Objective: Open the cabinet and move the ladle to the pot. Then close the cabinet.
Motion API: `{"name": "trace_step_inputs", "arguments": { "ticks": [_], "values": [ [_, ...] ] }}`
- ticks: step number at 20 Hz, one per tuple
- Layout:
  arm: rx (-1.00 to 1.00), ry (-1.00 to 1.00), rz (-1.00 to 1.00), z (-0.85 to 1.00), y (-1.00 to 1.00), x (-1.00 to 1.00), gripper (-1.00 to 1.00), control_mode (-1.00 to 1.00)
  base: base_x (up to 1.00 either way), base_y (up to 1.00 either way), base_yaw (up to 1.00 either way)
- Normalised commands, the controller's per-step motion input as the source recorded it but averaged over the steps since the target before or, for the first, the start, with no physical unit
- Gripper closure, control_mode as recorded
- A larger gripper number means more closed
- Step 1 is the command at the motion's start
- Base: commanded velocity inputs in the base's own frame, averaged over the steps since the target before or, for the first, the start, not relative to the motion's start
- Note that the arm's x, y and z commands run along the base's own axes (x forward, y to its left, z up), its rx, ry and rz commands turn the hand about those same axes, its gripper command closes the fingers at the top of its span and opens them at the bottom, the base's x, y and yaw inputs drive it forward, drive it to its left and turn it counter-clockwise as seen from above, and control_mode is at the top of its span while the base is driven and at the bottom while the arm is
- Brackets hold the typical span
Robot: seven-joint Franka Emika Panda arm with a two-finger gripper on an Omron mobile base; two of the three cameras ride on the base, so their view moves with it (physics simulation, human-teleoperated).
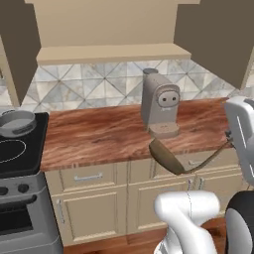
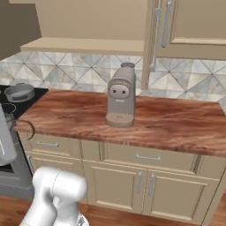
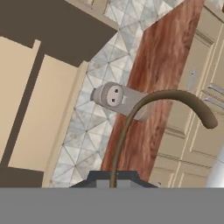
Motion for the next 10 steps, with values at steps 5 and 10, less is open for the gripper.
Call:
{"name": "trace_step_inputs", "arguments": {
  "ticks": [5,10],
  "values": [
    [0.00,0.00,0.00,0.00,0.00,0.00,1.00,1.00,-0.70,0.73,0.00],
    [0.00,0.00,0.00,0.00,0.00,0.00,1.00,1.00,-0.12,1.00,-0.03]
  ]
}}
